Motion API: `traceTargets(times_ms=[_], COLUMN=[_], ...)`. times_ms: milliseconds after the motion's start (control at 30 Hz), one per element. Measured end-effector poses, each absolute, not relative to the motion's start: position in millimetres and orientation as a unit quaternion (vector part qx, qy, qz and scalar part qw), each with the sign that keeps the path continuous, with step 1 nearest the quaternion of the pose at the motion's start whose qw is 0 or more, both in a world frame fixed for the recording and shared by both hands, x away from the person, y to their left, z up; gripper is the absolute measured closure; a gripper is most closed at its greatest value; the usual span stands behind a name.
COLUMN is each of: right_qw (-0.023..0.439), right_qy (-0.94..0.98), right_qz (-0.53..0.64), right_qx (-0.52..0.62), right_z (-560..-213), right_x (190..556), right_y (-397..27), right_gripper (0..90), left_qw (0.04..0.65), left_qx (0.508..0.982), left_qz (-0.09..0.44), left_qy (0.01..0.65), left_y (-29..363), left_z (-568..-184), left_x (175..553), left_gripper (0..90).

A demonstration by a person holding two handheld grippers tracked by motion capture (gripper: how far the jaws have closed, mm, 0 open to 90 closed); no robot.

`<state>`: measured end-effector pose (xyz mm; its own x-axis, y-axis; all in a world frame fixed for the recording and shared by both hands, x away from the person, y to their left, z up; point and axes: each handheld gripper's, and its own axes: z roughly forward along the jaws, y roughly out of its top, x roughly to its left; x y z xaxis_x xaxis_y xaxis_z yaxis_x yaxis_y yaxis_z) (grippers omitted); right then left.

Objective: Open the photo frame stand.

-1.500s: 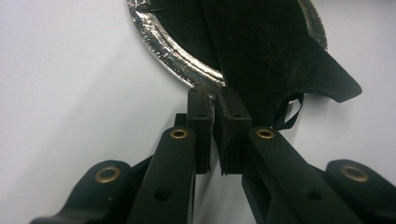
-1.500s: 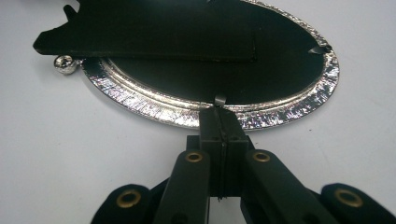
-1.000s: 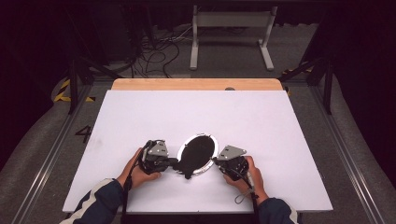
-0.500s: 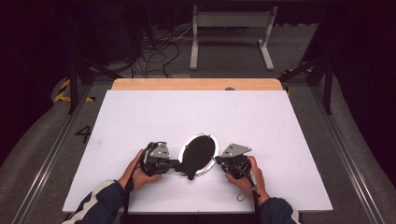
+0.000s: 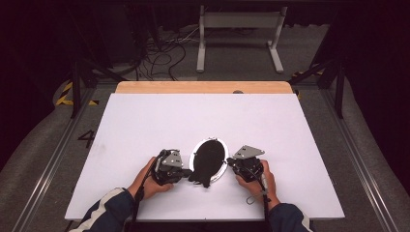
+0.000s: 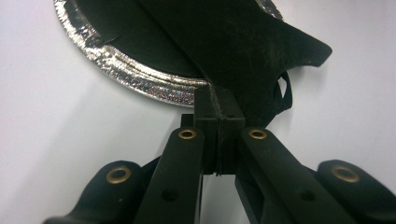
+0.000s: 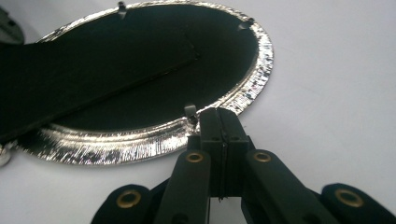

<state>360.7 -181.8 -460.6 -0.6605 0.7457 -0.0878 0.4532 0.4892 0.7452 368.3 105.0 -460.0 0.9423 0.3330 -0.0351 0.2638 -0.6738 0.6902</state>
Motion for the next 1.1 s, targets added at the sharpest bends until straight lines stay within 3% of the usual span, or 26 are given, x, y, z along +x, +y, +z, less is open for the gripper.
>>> traceTargets(times_ms=[333, 700, 900, 1100], right_qw=[0.238, 0.172, 0.166, 0.19], right_qy=[0.824, 0.856, 0.844, 0.84], right_qz=[0.346, 0.35, 0.363, 0.359], right_qx=[0.38, 0.339, 0.358, 0.361], right_z=[-462, -457, -459, -460], right_x=[376, 351, 354, 360], right_y=[-179, -182, -182, -172], right_gripper=[90.0, 90.0, 90.0, 90.0], left_qw=[0.377, 0.37, 0.363, 0.366], left_qx=[0.911, 0.917, 0.92, 0.919], left_qz=[0.032, 0.027, 0.037, 0.034], left_qy=[0.161, 0.149, 0.144, 0.144], left_y=[99, 104, 101, 98], left_z=[-461, -460, -460, -460], left_x=[370, 362, 359, 360], left_gripper=[89.8, 89.0, 89.8, 89.8])
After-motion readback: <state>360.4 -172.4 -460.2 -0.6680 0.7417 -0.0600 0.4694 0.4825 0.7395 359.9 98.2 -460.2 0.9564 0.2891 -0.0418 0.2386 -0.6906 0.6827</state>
